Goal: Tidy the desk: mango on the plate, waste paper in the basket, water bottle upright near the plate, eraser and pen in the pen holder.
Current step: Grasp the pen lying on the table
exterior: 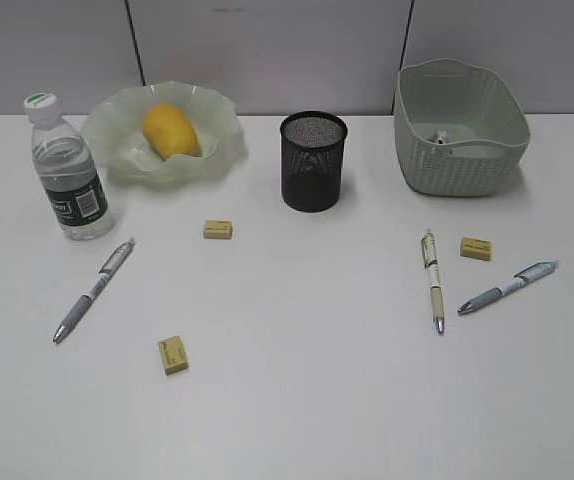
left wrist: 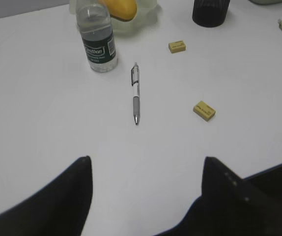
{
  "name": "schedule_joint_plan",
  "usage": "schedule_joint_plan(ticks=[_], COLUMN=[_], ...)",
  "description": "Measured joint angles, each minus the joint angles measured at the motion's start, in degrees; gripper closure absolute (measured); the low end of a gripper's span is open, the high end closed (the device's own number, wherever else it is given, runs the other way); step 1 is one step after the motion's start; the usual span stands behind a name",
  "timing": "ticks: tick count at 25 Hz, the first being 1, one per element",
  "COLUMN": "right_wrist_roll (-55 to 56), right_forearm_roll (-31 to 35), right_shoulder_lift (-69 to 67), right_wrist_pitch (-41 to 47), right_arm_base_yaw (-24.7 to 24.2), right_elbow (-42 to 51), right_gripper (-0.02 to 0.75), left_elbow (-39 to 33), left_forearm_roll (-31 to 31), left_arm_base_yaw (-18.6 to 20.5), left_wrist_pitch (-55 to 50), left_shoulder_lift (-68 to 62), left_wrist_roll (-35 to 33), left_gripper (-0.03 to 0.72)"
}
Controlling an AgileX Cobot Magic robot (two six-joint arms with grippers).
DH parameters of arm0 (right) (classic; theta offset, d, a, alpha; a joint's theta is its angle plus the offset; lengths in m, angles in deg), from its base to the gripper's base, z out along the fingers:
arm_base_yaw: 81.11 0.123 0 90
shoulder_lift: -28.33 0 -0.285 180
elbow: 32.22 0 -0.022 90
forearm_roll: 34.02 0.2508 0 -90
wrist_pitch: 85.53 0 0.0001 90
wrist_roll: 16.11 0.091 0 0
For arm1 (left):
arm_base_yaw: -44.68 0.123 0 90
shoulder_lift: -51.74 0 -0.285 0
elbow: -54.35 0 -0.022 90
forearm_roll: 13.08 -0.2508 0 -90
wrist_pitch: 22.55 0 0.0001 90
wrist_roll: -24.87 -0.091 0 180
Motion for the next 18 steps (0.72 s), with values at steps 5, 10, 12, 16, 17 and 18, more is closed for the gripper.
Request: schedule_joint_plan(ticks=[5,10,12,16,17,18], right_wrist_roll=[0.0,0.0,0.1,2.7,3.8,5.3], right_forearm_roll=[0.1,0.0,0.0,0.1,0.1,0.2], right_shoulder_lift=[-10.2,-24.7,-31.0,-45.1,-47.6,-50.6], right_wrist_pitch=[-0.6,-1.9,-1.9,-1.9,-1.9,-1.9], right_arm_base_yaw=[0.0,0.0,0.0,0.0,0.0,0.0], right_elbow=[-3.0,-5.9,-7.5,-11.6,-12.7,-14.0], right_gripper=[0.229,0.229,0.229,0.229,0.229,0.229], left_elbow=[0.0,0.0,0.0,0.0,0.0,0.0], left_forearm_roll=[0.0,0.0,0.0,0.0,0.0,0.0], left_arm_base_yaw=[0.0,0.0,0.0,0.0,0.0,0.0], left_wrist_pitch=[0.1,0.1,0.1,0.1,0.1,0.1], left_shoulder_lift=[3.4,3.5,3.5,3.5,3.5,3.5], left_wrist_roll=[0.0,0.0,0.0,0.0,0.0,0.0], left_gripper=[0.165,0.165,0.165,0.165,0.165,0.165])
